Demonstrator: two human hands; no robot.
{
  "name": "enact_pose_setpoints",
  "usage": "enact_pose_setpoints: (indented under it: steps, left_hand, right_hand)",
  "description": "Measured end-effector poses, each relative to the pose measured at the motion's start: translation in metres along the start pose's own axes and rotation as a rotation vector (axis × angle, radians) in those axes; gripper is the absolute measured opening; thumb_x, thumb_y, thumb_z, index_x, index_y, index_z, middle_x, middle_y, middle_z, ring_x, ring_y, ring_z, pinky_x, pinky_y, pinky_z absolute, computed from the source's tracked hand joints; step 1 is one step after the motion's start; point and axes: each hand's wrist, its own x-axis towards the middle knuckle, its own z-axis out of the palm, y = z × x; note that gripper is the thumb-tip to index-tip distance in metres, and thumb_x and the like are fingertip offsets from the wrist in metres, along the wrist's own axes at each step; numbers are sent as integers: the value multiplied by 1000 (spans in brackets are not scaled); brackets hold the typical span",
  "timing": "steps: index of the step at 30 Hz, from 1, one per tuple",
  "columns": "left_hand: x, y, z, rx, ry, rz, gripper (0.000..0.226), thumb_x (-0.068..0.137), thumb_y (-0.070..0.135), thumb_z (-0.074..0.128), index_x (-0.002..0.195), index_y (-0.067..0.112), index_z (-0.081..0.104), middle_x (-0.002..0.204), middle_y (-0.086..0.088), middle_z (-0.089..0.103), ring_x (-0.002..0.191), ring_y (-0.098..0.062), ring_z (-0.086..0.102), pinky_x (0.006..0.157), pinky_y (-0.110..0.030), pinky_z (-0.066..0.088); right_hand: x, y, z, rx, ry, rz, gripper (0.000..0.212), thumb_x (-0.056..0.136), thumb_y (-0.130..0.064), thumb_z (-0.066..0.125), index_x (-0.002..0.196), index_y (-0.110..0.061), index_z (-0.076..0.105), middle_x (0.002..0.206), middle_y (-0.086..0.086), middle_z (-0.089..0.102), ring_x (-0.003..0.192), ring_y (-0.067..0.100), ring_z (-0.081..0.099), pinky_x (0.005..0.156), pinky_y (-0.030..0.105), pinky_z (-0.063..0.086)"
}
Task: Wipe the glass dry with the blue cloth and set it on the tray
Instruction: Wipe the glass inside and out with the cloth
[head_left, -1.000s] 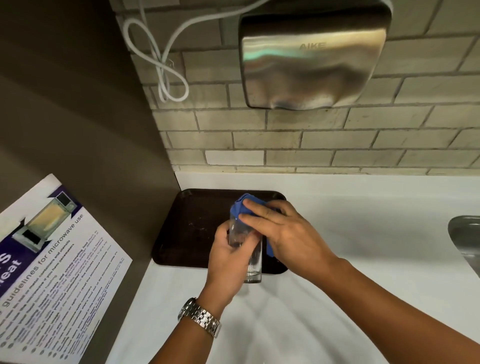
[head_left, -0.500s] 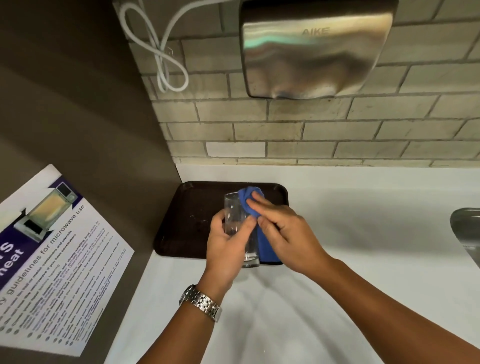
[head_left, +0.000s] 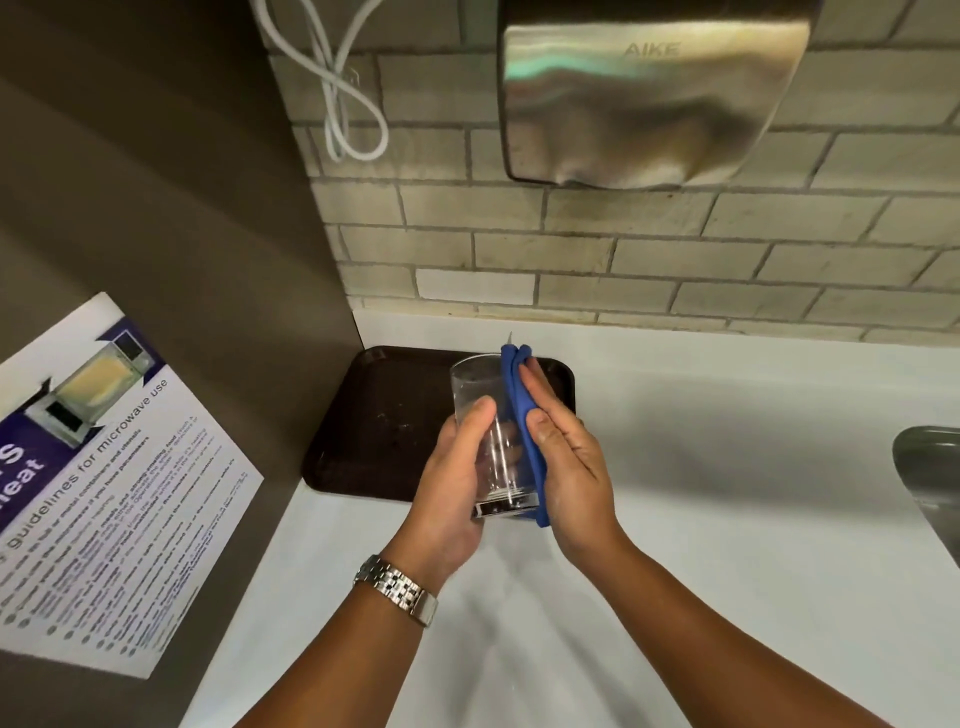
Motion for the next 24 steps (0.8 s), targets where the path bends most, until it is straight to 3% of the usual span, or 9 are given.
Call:
enact_pose_setpoints:
  steps: [4,8,10,13,17,19,22,24]
  left_hand:
    - [1,9,-3,29,31,21,51,104,50,72,146,21,72,136,-18,82,121,-35,81,94,-47,67]
    - [2,18,-4,26,69,51,53,100,52,76,142,19,76,135,-21,81,120,-34,81,90,-41,66]
    - [2,18,-5,23,69,60,52,101,51,76,142,20,75,136,-22,80,121,-37,80,89,-42,65]
    - [3,16,-8,30,95,46,49,103,48,73,143,19,74,135,-21,81,128,-42,77,89,-45,65]
    - [3,18,-8,6,87,50,52,101,51,75,141,17,76,134,-23,81,119,-37,81,91,-43,67]
    - [4,17,-9,-5,69,40,53,101,51,75,141,17,76,135,-23,80,112,-34,83,84,-39,68]
    - [6,14,-12,-27,63,1,52,102,55,72,137,18,79,133,-20,83,112,-33,83,88,-43,68]
    - [7,12,-13,-43,72,-9,52,102,57,70,133,17,83,130,-18,84,112,-33,84,91,-44,68]
  right_hand:
    - [2,-2,8,17,-39,75,46,115,-15,46,149,-44,55,168,-6,50,151,19,54,126,48,43]
    - [-6,6,12,-203,-116,-90,49,116,-8,44,160,-28,49,175,-10,36,162,11,35,131,46,35]
    - [-2,10,11,-156,-94,-57,48,116,-11,43,158,-34,48,172,-7,44,157,14,44,126,43,43]
    - [3,9,13,-110,-73,12,46,117,-19,44,154,-45,49,153,-14,64,133,5,68,104,23,58]
    - [-10,13,13,-356,-84,-148,48,116,-19,45,163,-33,45,174,-11,39,158,1,38,124,25,41]
    - [-8,17,9,-278,-88,-99,47,117,-17,44,161,-34,48,167,-11,51,152,4,49,118,24,48]
    - [-2,10,12,-139,-18,60,39,117,-25,44,140,-51,61,134,-14,77,119,1,75,92,15,59]
    - [-6,7,13,-226,-1,49,40,116,-24,45,143,-48,61,140,-16,74,127,0,70,102,19,57]
